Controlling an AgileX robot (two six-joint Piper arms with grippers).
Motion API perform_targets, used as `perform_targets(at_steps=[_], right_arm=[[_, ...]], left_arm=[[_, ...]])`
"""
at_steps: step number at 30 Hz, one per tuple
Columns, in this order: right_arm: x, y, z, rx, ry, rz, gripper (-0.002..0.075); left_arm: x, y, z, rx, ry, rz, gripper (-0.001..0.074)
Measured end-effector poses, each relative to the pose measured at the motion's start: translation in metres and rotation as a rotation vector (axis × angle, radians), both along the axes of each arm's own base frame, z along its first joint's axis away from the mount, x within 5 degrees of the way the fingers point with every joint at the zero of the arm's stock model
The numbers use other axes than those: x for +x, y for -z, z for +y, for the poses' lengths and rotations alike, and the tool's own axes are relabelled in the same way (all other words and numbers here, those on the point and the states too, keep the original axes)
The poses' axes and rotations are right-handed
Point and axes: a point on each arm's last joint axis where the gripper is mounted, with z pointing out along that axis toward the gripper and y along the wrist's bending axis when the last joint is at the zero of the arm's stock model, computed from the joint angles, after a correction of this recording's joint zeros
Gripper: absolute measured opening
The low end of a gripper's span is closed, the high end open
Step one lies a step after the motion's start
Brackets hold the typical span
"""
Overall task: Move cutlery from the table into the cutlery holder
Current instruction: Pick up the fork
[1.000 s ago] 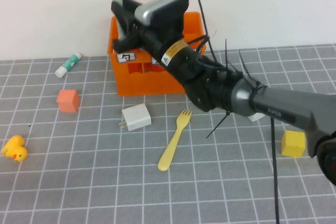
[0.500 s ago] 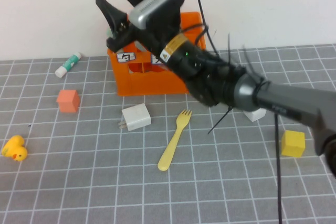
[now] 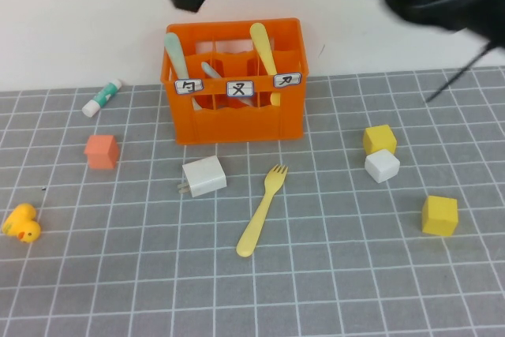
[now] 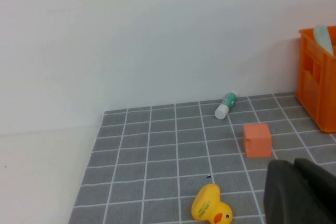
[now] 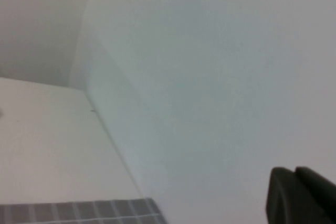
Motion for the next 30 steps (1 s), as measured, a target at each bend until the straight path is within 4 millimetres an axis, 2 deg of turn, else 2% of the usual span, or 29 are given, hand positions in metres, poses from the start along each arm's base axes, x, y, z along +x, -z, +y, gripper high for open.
perform_targets(at_steps=[2, 6, 10, 15, 18, 23, 27, 30], right_arm=[[-0.012, -0.012, -0.009, 0.005, -0.061, 0.05, 0.0006], [-0.032, -0.024, -0.025, 0.006, -0.215, 0.185, 0.0006], [-0.04, -0.025, -0.036, -0.017, -0.317, 0.275, 0.0006], [-0.042, -0.026, -0.049, -0.054, -0.374, 0.283, 0.0006], [-0.035, -0.037, -0.066, -0.04, -0.278, 0.193, 0.0006], [-0.024, -0.073, -0.109, 0.021, 0.023, -0.016, 0.0006], [-0.035, -0.107, -0.142, 0.053, 0.219, -0.194, 0.0006], [-0.04, -0.123, -0.163, 0.06, 0.346, -0.288, 0.0006]], left_arm=[[0.0, 0.0, 0.0, 0.0, 0.0, 0.0, -0.0001], [0.0, 0.0, 0.0, 0.0, 0.001, -0.002, -0.0001], [0.0, 0.0, 0.0, 0.0, 0.002, -0.002, -0.0001], [0.0, 0.0, 0.0, 0.0, 0.003, -0.003, -0.0001], [0.0, 0.0, 0.0, 0.0, 0.003, -0.003, -0.0001], [0.0, 0.0, 0.0, 0.0, 0.003, -0.003, -0.0001], [0.0, 0.0, 0.0, 0.0, 0.003, -0.002, -0.0001], [0.0, 0.0, 0.0, -0.002, 0.003, -0.002, -0.0001]])
